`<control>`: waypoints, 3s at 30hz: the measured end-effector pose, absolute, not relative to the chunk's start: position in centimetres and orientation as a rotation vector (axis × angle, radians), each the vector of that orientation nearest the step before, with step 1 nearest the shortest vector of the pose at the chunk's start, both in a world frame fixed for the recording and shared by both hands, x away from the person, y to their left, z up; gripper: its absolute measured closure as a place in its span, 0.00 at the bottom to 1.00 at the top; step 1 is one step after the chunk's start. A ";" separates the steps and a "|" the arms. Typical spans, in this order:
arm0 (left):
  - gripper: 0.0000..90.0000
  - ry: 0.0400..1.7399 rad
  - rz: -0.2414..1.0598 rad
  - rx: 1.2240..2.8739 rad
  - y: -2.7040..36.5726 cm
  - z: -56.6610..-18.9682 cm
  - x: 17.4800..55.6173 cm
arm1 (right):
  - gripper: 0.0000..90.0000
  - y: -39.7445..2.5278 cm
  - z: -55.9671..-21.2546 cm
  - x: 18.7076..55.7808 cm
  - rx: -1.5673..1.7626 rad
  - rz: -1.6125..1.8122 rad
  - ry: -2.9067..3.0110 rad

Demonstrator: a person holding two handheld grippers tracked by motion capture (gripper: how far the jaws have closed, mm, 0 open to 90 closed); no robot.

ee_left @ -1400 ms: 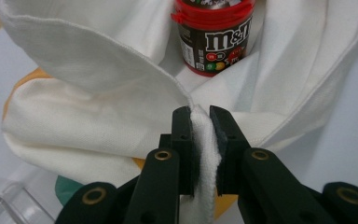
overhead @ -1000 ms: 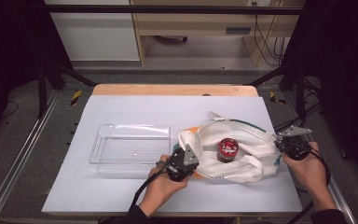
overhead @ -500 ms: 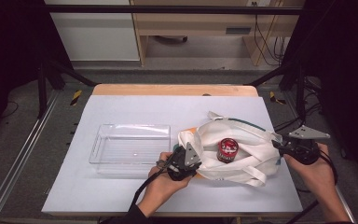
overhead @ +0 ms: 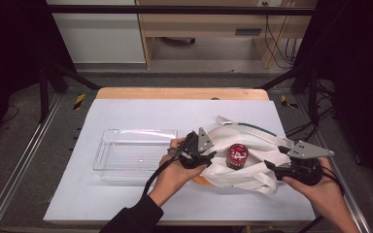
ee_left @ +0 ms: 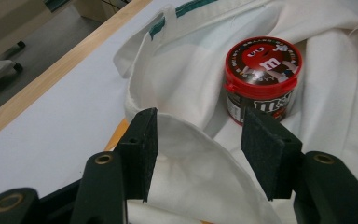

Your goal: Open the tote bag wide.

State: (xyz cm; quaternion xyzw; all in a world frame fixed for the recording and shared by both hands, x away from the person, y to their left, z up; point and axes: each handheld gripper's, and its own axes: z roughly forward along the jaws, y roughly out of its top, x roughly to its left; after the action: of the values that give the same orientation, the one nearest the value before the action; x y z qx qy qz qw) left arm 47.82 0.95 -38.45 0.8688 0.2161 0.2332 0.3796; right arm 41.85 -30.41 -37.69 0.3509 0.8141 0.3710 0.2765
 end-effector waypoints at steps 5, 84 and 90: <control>0.50 0.546 0.622 2.234 0.5 -38.1 49.0 | 0.44 -29.0 -37.9 41.4 0.889 1.026 2.249; 0.91 0.761 0.580 2.423 1.5 -41.1 55.4 | 0.92 -28.5 -44.1 37.8 0.715 0.873 2.535; 0.91 0.776 0.573 2.387 1.8 -41.1 55.1 | 0.90 -28.6 -43.8 37.9 0.732 0.889 2.539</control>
State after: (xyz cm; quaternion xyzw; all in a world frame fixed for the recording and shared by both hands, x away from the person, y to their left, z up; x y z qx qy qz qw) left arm 55.06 1.84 -41.12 0.8902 0.2894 0.2137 0.2795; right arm 37.88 -28.57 -43.83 0.2586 0.8965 0.3138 0.1760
